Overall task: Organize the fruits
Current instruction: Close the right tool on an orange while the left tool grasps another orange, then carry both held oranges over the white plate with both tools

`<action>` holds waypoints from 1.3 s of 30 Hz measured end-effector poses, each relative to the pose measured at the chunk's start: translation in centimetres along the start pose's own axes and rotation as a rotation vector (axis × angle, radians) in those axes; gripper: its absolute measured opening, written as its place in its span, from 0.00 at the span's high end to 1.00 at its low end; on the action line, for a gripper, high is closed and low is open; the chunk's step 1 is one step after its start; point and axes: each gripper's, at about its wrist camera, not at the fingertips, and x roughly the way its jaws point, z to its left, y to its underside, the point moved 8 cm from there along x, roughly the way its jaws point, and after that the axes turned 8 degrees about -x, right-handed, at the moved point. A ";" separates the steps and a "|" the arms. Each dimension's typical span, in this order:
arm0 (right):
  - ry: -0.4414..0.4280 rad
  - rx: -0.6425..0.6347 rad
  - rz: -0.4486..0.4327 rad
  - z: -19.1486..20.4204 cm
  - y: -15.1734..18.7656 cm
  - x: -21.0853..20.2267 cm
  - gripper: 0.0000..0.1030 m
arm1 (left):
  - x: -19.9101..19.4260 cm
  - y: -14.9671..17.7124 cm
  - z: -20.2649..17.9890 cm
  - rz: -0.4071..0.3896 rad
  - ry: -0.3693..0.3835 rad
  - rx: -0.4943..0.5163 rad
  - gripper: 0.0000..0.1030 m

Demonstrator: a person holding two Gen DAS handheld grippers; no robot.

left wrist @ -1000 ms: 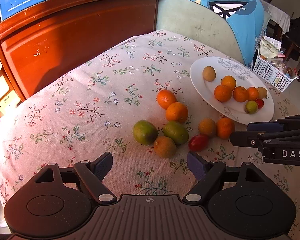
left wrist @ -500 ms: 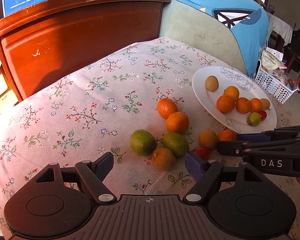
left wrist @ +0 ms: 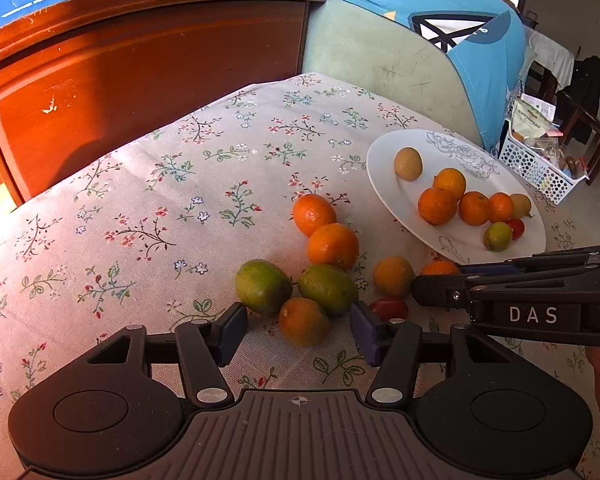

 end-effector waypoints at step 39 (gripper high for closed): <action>0.047 0.026 -0.201 -3.6 -5.4 -7.2 0.71 | -5.0 -3.2 -2.3 -0.093 0.087 -0.018 0.77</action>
